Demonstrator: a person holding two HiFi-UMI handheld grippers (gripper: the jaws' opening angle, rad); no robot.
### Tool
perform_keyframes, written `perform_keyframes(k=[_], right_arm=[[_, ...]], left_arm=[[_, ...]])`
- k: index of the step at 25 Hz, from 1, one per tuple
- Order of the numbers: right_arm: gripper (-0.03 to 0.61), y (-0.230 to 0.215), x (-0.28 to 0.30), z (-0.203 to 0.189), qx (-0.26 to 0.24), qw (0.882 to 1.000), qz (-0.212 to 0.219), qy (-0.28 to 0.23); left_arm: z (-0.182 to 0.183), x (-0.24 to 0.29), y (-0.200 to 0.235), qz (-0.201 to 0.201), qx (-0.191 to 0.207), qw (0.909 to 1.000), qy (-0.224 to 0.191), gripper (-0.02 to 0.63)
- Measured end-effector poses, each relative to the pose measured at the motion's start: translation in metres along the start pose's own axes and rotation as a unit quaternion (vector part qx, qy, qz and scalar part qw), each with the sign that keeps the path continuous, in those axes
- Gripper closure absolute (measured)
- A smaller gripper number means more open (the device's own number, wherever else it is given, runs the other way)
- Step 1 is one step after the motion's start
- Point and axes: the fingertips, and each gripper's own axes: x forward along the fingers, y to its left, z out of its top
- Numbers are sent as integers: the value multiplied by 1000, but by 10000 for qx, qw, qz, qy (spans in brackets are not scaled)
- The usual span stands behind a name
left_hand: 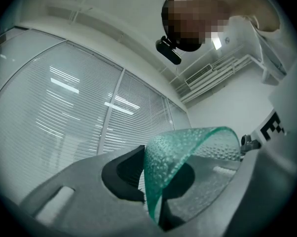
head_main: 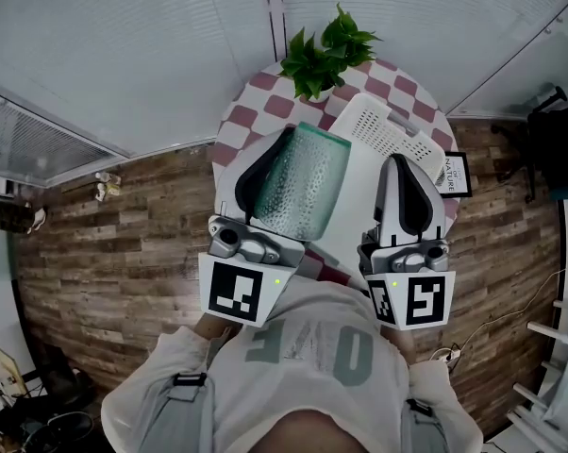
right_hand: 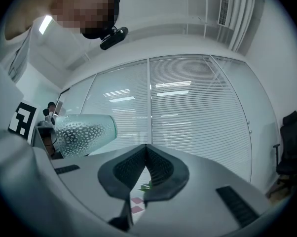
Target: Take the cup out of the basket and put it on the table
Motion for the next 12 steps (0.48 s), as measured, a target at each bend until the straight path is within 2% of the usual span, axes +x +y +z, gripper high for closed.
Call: perform_keyframes(k=[12], right_arm=[[569,-9,-8,1,16,9999,-116,-34]], left_arm=[[-2,4,-13,-122,191,9996,145,592]])
